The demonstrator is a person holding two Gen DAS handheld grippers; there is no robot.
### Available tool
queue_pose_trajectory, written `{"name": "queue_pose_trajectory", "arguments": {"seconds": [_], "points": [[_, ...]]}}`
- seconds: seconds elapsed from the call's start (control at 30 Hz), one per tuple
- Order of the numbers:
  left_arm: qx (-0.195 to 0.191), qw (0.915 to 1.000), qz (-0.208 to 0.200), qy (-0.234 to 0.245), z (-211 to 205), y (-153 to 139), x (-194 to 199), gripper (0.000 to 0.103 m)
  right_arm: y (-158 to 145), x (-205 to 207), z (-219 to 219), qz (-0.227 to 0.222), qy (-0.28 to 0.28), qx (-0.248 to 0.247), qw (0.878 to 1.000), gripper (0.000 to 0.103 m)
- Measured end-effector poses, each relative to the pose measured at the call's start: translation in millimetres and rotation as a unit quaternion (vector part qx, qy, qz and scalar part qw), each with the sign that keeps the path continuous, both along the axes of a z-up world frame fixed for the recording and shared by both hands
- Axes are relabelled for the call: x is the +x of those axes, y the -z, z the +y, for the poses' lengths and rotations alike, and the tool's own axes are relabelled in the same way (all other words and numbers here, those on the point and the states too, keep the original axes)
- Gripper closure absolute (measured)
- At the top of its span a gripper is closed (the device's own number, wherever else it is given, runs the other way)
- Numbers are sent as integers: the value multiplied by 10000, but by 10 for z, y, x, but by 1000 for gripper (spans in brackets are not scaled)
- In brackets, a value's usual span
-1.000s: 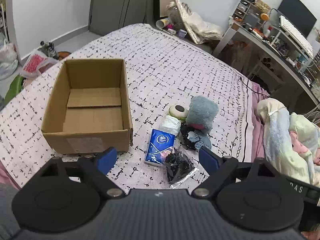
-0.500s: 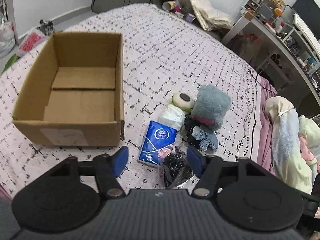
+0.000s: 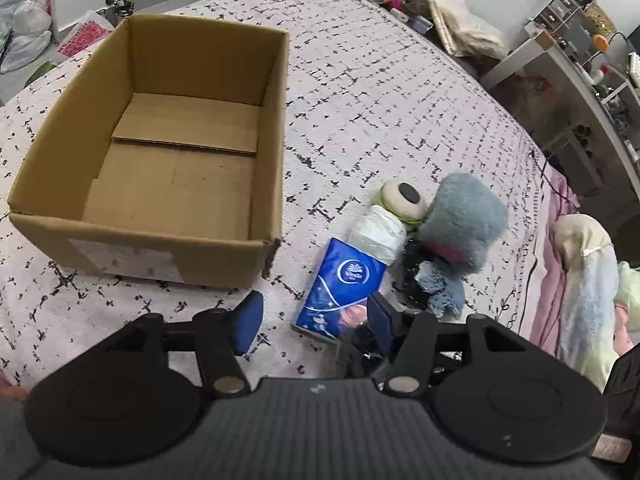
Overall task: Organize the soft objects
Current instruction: 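Lower the right gripper onto the black bagged item and close it while the left gripper approaches the tissue pack, then close the left gripper on the blue tissue pack while the right gripper lifts the bag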
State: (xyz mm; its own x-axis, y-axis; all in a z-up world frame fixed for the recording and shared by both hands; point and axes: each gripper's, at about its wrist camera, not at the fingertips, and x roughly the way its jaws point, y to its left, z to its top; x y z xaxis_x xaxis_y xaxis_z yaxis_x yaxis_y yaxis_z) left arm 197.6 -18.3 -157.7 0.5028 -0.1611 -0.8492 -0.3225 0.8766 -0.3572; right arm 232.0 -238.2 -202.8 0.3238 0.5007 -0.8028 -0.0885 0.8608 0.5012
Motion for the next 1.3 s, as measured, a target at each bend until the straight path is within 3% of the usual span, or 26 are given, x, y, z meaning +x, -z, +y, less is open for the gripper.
{"name": "queue_pose_trajectory", "arguments": {"seconds": [0.07,0.17,0.23,0.3,0.5,1.0,1.3], "points": [[-93,10000,-33,6,17,11,17,45,35,0,75,-24,-110,-86,9999,12],[-253,9997,-49,-53,23,45,34,42,77,-8,162,-98,-233,-238,9994,30],[-305,9995,-10,-96,15,85,47,39,97,-16,175,-168,-206,-235,9994,33],[-289,9995,51,-73,-11,124,67,39,83,-35,189,-288,-230,-153,9992,47],[-224,9997,62,2,-132,223,126,39,50,-42,137,-393,-131,-80,9991,62],[-152,9997,122,-131,-284,429,250,39,10,-46,-95,-480,597,-345,9965,66],[166,9998,103,-39,-404,563,318,33,11,-27,-118,-482,719,-409,9954,66]]}}
